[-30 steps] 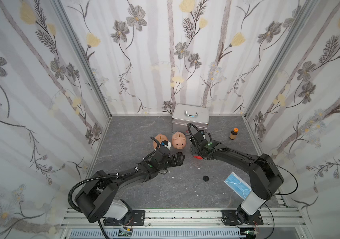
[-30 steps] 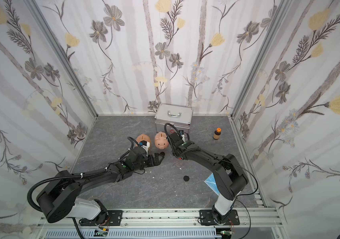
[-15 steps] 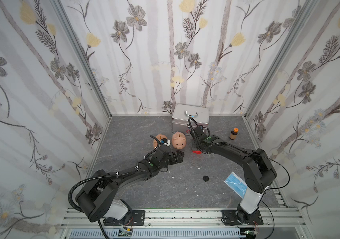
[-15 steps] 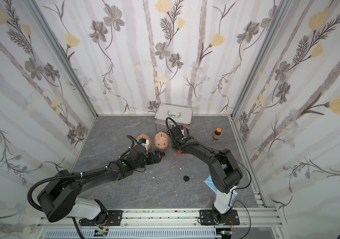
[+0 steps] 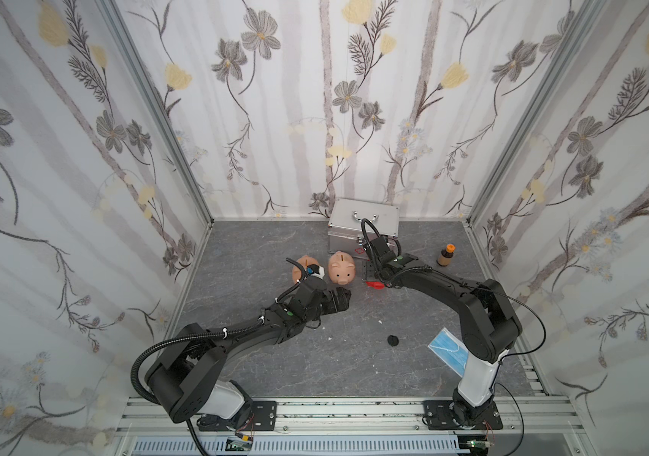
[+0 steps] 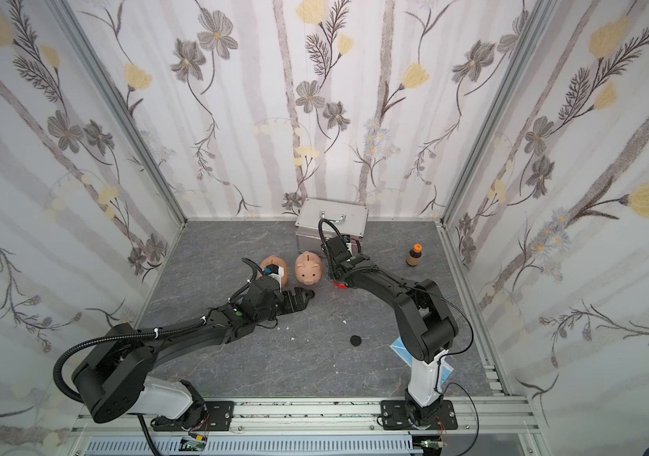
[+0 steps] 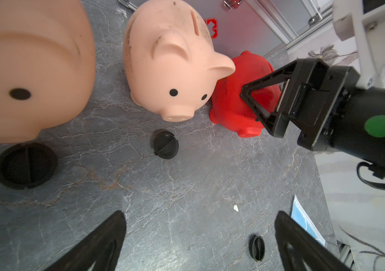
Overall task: Open piggy banks
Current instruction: Move the piggy bank to the center of the board.
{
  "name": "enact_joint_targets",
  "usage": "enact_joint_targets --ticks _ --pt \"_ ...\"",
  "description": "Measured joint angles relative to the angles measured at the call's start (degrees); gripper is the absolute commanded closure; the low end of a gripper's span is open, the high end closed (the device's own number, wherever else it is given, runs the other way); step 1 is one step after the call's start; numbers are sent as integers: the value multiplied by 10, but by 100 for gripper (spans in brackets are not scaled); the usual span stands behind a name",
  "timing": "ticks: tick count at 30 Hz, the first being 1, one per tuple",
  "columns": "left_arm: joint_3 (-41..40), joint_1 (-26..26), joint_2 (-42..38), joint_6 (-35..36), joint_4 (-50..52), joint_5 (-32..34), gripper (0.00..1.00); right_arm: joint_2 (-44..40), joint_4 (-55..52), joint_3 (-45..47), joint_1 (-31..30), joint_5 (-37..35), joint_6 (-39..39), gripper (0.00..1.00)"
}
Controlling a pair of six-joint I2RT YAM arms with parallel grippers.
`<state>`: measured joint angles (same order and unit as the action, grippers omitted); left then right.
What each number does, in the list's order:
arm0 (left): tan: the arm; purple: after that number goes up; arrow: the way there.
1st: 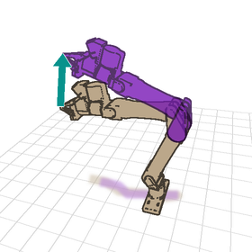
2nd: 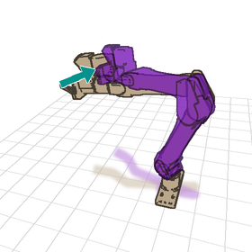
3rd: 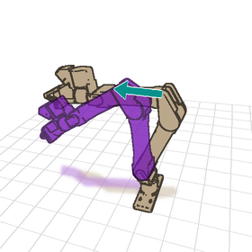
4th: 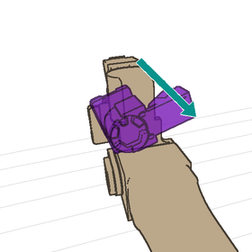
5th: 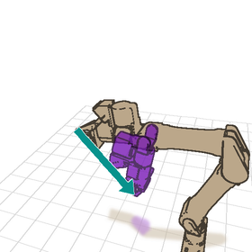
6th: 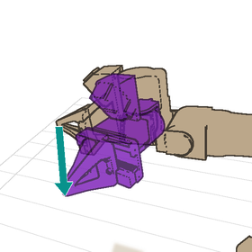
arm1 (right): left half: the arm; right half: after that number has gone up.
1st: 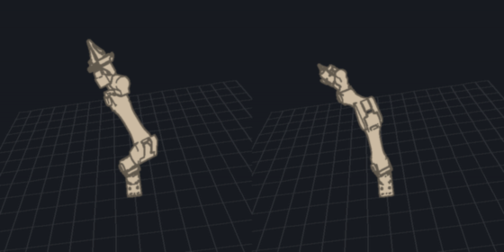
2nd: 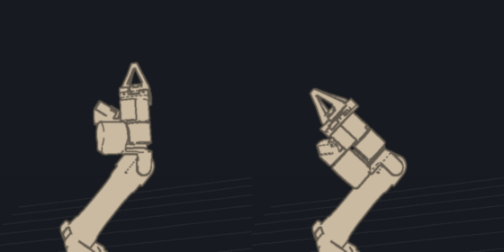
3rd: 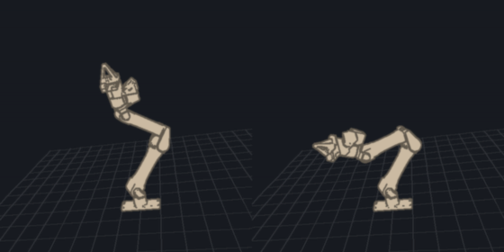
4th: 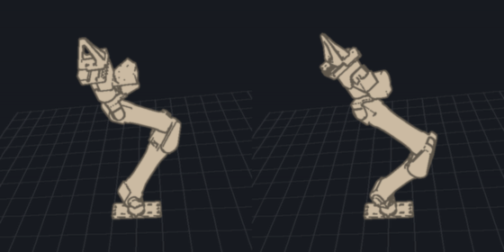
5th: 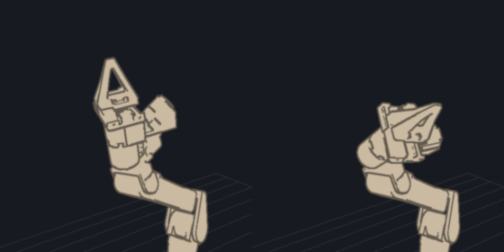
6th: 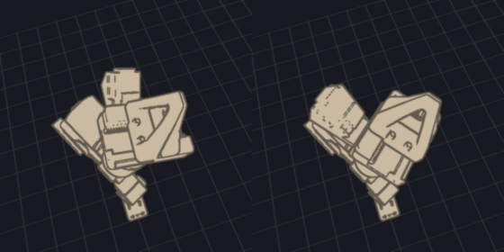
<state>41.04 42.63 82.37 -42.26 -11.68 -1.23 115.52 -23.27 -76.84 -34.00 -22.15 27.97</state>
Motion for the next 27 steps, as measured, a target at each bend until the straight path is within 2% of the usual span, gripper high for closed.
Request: enact_joint_targets --ticks 14,20,27 --pt "0 0 -5 -2 4 0 0 14 8 -14 5 0 -11 14" --pt "-4 0 -16 -2 10 0 0 14 4 -16 8 0 -17 1" --pt "-10 0 -31 -2 18 1 0 -10 0 -16 10 14 -19 0"
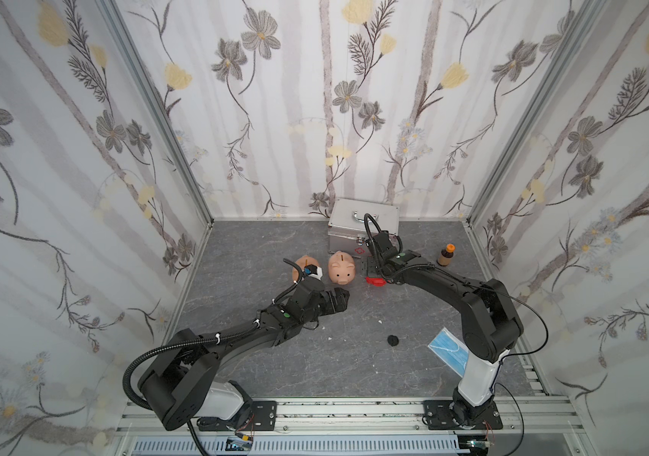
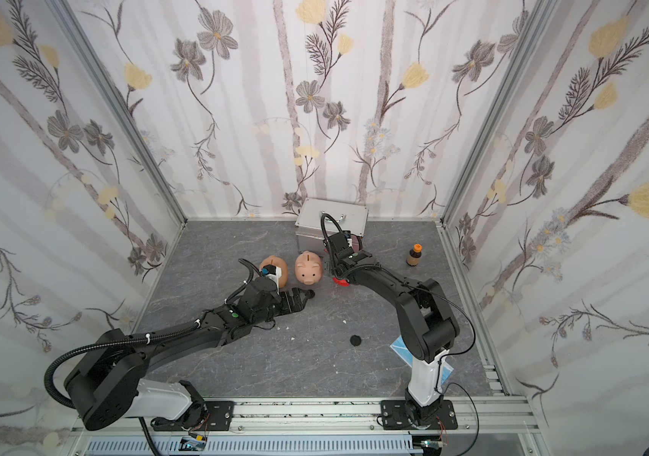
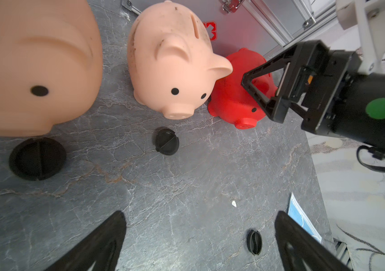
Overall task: Open piggy banks
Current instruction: Move the piggy bank to the center of the board, then pick up the lid from the center of the board.
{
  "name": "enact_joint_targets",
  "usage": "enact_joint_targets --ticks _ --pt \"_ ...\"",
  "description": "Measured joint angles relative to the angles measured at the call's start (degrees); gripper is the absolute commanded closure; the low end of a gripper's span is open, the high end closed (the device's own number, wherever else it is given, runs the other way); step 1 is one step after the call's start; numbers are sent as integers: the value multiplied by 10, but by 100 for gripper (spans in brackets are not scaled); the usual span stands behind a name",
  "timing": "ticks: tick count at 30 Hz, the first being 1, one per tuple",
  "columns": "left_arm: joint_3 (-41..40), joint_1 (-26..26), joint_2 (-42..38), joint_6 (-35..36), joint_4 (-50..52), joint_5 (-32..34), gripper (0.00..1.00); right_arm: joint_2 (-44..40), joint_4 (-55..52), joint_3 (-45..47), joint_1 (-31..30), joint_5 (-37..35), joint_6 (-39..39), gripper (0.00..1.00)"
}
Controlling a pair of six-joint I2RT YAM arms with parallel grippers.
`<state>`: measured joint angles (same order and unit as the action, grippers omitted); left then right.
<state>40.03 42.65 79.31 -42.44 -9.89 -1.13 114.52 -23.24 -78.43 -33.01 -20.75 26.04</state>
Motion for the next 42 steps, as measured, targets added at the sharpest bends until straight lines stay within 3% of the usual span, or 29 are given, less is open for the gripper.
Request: enact_joint_targets --ticks 5,10,15,25,32,42 --pt "-10 3 -9 0 9 2 0 -29 2 8 -2 13 -1 0" --pt "-12 44 -15 7 15 19 0 -101 12 69 -16 14 10 4" --pt "4 94 25 22 13 24 0 -197 10 167 -46 10 47 15" --pt "18 153 150 20 -55 -38 0 -331 -45 340 -86 50 139 52" --pt "31 168 194 4 -100 -65 0 -338 -50 398 -103 112 168 77" --pt "7 170 196 -12 -152 -69 0 -296 -46 397 -105 132 174 82"
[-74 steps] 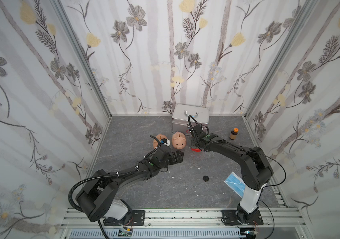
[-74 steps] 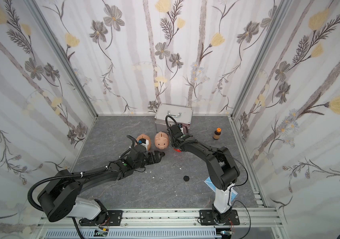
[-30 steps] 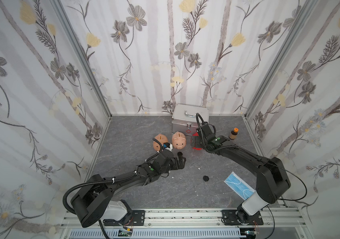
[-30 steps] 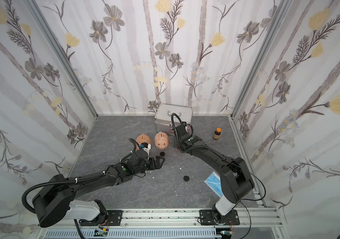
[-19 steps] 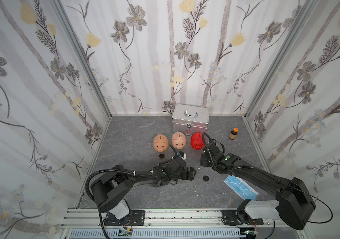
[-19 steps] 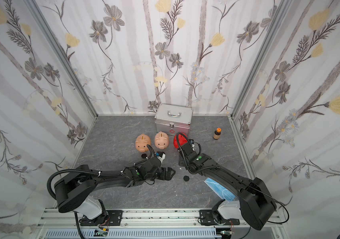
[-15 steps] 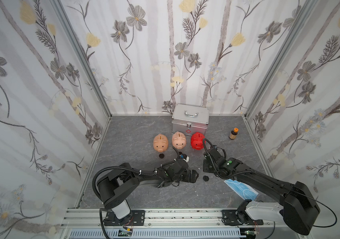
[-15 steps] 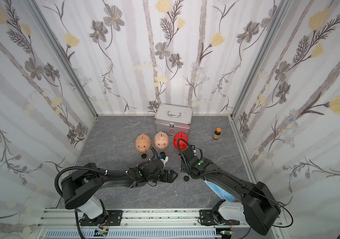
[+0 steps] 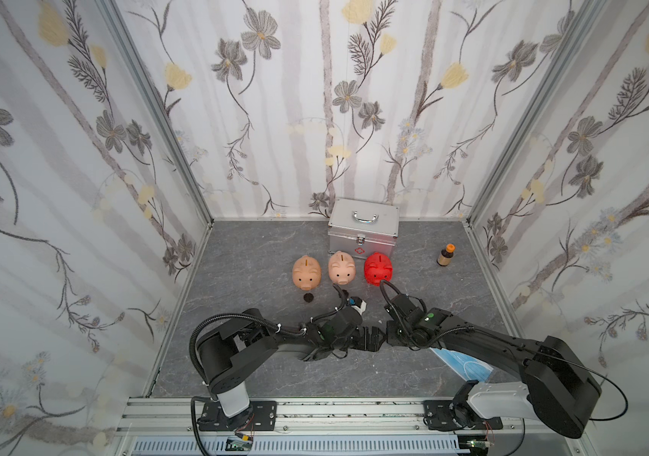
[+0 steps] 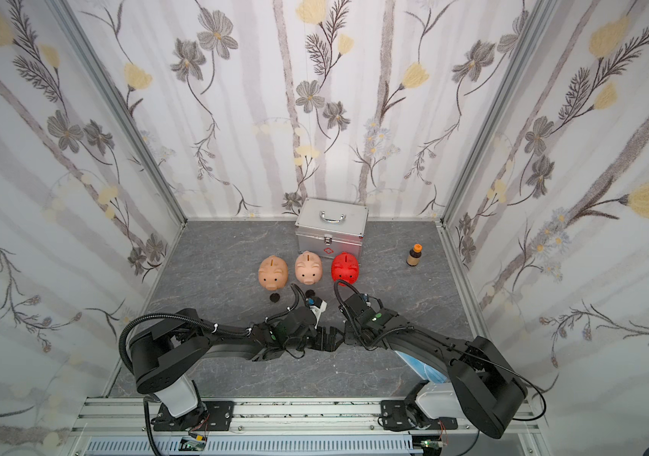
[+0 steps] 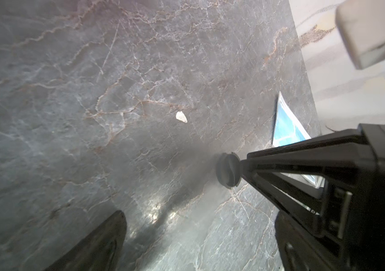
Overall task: Open piggy banks
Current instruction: Pick up the lid from the center of the board.
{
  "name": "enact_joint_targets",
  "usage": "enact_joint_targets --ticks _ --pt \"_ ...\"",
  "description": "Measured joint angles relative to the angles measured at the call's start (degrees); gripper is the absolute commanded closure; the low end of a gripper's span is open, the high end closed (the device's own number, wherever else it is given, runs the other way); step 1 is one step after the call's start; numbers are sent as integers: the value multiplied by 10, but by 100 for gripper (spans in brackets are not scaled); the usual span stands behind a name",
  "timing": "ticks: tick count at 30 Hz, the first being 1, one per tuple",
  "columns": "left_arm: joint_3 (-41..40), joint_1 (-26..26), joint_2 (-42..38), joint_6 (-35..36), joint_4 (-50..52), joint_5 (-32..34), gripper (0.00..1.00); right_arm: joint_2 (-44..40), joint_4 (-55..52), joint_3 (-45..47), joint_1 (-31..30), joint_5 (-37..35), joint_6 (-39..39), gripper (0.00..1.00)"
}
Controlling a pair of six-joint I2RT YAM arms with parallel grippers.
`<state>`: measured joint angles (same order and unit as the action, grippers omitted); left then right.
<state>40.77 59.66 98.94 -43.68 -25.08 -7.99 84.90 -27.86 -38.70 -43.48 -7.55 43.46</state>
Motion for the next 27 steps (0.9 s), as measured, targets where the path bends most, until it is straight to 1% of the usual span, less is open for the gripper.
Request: enact_joint_targets --ticks 27 --pt "-40 -8 -16 -16 -41 14 1 62 6 -4 -4 -1 0 87"
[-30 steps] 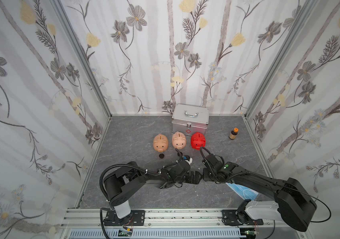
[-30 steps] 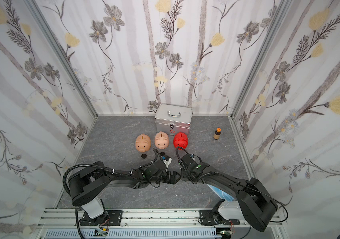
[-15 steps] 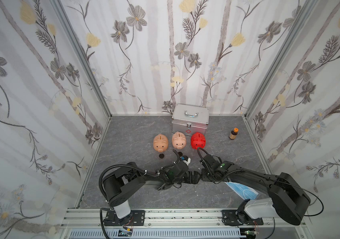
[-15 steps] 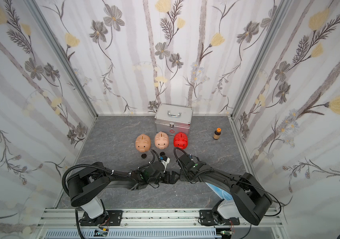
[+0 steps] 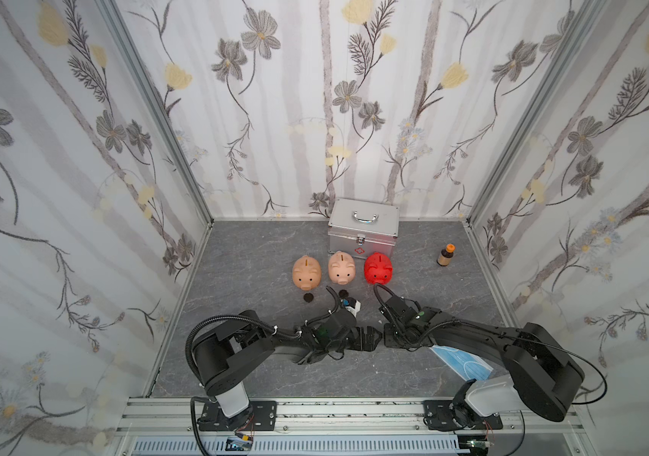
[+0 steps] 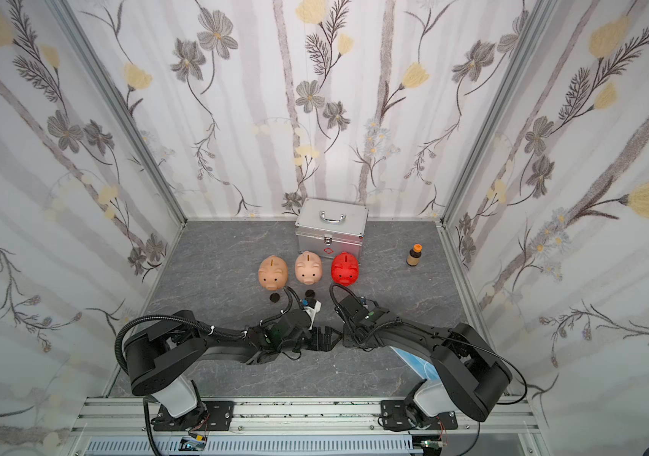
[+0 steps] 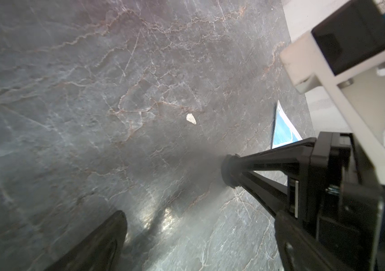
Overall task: Open piggy banks
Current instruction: Pick up the lid from the center of the board.
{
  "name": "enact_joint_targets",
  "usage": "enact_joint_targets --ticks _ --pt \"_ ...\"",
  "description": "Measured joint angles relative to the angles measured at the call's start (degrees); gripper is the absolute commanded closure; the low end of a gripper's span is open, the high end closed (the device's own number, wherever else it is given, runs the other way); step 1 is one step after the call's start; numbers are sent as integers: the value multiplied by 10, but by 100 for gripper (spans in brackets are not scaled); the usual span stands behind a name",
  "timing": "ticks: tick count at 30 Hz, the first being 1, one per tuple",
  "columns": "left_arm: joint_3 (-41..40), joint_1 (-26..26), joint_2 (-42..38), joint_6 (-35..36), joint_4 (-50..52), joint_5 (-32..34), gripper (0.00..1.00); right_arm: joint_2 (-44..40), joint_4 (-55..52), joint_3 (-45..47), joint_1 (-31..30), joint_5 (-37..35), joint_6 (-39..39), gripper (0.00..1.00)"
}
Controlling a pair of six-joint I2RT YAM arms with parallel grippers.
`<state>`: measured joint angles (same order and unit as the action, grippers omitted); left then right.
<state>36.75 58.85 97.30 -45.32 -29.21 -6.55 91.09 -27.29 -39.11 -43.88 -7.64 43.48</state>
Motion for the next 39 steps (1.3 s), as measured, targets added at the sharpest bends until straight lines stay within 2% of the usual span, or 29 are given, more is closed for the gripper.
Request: enact_joint_targets --ticks 7,15,23,27,34,39 --pt "-5 -1 -3 -3 -2 7 1 25 -6 -15 -2 -15 0 91" --pt "-18 -6 -13 -9 -7 16 0 34 -15 -22 -2 -21 0 100" --pt "-27 -9 -26 -12 -1 25 0 17 -17 -21 -20 -31 2 100" --pt "-33 -9 -43 -12 20 36 0 -47 -12 -14 -22 -16 2 100" --pt "-26 -13 -74 -1 52 44 0 -184 64 30 -15 -5 -12 100" --pt "-16 -38 -71 2 50 35 0 -224 138 66 35 27 -12 100"
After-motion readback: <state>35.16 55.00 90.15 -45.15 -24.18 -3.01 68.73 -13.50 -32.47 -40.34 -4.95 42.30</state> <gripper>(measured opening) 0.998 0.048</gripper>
